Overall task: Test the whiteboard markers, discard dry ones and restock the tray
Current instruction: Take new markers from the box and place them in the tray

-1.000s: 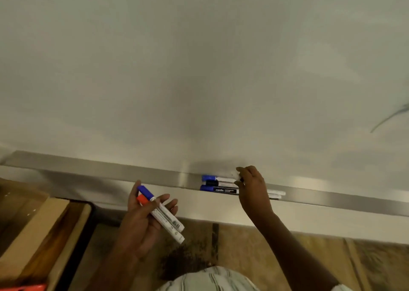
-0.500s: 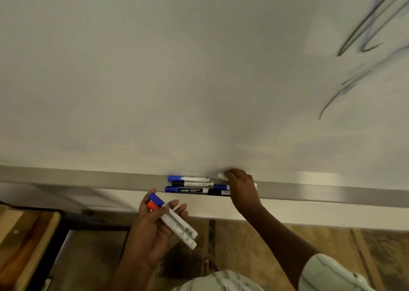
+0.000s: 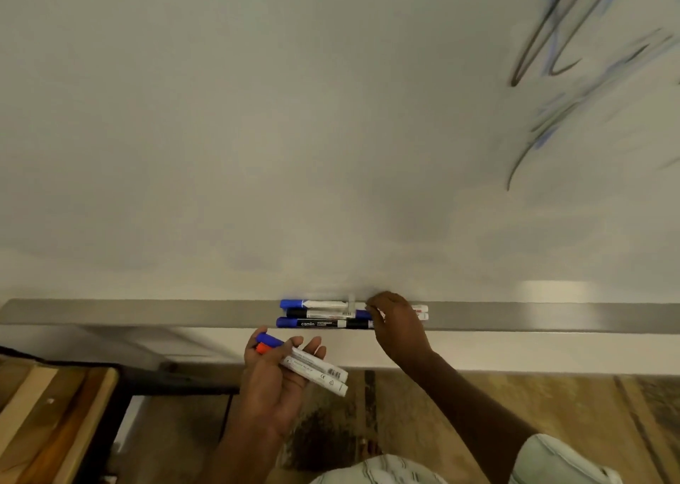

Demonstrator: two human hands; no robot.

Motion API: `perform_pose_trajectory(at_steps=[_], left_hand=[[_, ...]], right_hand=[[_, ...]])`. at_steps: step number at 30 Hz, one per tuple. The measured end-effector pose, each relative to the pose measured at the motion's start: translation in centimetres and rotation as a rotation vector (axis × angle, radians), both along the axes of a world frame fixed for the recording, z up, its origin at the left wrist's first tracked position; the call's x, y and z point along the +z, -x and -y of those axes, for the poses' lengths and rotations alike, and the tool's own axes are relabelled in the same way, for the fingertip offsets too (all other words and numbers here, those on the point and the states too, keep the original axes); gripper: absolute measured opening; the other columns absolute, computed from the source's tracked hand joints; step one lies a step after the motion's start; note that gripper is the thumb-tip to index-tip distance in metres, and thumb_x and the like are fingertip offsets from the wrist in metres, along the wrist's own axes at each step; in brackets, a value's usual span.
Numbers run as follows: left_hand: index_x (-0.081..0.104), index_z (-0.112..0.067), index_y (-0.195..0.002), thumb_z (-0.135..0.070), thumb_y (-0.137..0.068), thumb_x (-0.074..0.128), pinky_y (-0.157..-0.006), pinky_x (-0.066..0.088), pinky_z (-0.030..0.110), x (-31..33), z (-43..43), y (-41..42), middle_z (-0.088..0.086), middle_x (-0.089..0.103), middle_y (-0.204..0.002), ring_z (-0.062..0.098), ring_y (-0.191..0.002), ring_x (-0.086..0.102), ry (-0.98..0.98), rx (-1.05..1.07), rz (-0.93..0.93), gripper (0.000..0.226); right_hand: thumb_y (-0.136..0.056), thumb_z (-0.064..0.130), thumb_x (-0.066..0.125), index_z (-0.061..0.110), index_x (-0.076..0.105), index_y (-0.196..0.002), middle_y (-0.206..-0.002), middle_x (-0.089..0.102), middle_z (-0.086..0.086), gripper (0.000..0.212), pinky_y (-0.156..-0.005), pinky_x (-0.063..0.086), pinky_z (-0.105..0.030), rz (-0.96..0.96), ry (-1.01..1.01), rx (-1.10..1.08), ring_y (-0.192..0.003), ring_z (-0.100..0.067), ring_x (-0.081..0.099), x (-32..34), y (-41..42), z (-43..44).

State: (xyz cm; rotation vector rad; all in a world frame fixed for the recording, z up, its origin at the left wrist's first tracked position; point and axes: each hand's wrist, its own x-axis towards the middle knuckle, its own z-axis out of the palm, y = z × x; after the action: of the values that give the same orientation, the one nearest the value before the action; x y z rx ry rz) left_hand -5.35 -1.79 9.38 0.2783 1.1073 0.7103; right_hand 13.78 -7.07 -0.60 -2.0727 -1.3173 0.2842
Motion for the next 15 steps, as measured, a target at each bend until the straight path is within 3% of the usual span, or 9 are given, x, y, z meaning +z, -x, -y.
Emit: perform_pose_trajectory(at_steps=[2, 5, 8, 12, 15], left_hand=[[0.044, -0.03, -0.124, 0.008, -0.09, 0.045, -0.066, 0.057, 0.051, -0.5, -0.1, -1.1, 0.02, 0.058, -0.105, 0.036, -0.088, 0.063, -0.016, 0.027, -0.055, 0.052], [0.037, -0.018, -0.133, 0.007, -0.088, 0.052, -0.056, 0.059, 0.033, -1.3, 0.1, -3.4, 0.017, 0.059, -0.101, 0.029, -0.08, 0.062, -0.083, -0.022, -0.32, 0.054], [0.034, -0.011, -0.137, 0.007, -0.086, 0.055, -0.059, 0.053, 0.027, -1.6, 1.2, -5.8, 0.021, 0.054, -0.113, 0.031, -0.082, 0.058, -0.177, -0.079, -0.484, 0.058], [0.033, -0.021, -0.135, -0.009, -0.09, 0.057, -0.053, 0.055, 0.025, -2.4, 2.3, -6.7, 0.015, 0.054, -0.113, 0.022, -0.079, 0.059, -0.298, -0.353, -0.492, 0.052], [0.029, -0.037, -0.13, -0.022, -0.094, 0.052, -0.09, 0.052, 0.047, -3.2, 2.8, -6.5, 0.006, 0.05, -0.121, 0.028, -0.103, 0.059, -0.349, -0.674, -0.388, 0.045]], right_hand=[[-0.093, 0.021, 0.057, 0.014, 0.066, -0.103, -0.096, 0.068, -0.004, 0.015, -0.079, 0.051, -0.029, -0.258, -0.032, -0.012, -0.085, -0.015, 0.061, 3.2, 1.7, 0.9], [-0.093, 0.041, 0.053, 0.028, 0.04, -0.137, -0.132, 0.052, 0.003, 0.047, -0.093, 0.043, -0.024, -0.478, 0.247, 0.293, -0.115, -0.012, 0.053, 7.4, 4.5, 2.3], [-0.096, 0.032, 0.052, 0.025, 0.021, -0.148, -0.151, 0.031, -0.002, 0.061, -0.104, 0.037, -0.03, -0.241, 0.398, 0.371, -0.129, -0.02, 0.042, 8.1, 5.8, 3.5], [-0.096, 0.018, 0.052, 0.022, 0.017, -0.15, -0.147, 0.038, -0.008, 0.064, -0.105, 0.04, -0.036, -0.081, 0.467, 0.259, -0.126, -0.022, 0.045, 7.1, 4.4, 5.3], [-0.094, 0.016, 0.055, 0.022, 0.023, -0.147, -0.145, 0.042, -0.005, 0.063, -0.105, 0.039, -0.037, 0.022, 0.472, 0.14, -0.126, -0.02, 0.046, 6.0, 0.9, 7.5]])
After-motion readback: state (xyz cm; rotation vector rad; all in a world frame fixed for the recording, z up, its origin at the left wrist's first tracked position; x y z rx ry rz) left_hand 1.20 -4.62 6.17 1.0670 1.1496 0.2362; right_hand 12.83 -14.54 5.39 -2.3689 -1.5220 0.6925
